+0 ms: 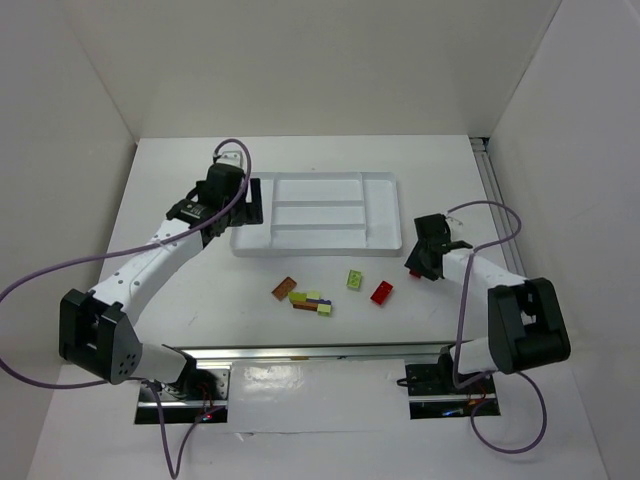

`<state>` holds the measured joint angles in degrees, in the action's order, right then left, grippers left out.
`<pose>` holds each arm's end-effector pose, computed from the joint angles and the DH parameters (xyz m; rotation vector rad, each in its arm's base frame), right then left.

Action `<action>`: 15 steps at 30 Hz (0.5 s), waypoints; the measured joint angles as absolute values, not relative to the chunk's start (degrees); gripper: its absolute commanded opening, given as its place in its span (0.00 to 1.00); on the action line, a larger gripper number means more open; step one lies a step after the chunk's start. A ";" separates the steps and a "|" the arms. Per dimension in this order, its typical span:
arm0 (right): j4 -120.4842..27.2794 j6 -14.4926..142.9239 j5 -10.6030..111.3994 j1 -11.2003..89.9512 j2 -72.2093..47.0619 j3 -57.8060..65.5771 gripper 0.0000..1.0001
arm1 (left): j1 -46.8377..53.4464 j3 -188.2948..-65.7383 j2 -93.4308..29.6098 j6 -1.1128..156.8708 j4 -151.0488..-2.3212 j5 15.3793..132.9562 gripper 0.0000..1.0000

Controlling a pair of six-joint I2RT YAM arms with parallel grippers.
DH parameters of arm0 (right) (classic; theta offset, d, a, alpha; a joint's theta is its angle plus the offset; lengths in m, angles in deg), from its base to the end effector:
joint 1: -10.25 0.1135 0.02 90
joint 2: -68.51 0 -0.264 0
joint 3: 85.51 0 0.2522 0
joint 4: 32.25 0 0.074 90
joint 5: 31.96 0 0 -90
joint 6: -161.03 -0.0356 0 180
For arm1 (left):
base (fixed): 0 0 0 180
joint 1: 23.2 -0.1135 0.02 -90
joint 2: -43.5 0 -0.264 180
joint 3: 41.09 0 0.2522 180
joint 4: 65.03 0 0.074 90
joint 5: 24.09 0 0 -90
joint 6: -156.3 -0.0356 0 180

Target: Sort the legos into containers by color

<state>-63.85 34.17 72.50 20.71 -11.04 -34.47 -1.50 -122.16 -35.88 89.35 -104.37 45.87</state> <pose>0.2453 0.0362 0.1587 0.6705 2.4783 -0.0233 0.2912 -0.1027 0.3148 -0.2144 2.1719 -0.0516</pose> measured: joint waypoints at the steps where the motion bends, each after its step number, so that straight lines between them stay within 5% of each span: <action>1: -64.07 34.17 72.83 20.71 -10.52 -34.47 0.36 | -1.50 -122.13 -35.88 89.52 -104.90 46.46 1.00; 10: -70.28 35.15 76.45 20.71 0.98 -29.60 0.36 | -1.17 -122.02 -34.72 92.82 -111.93 52.83 1.00; 15: -69.38 37.77 74.36 21.19 -5.23 -18.47 0.37 | -0.82 -120.25 -30.33 93.48 -113.53 55.36 1.00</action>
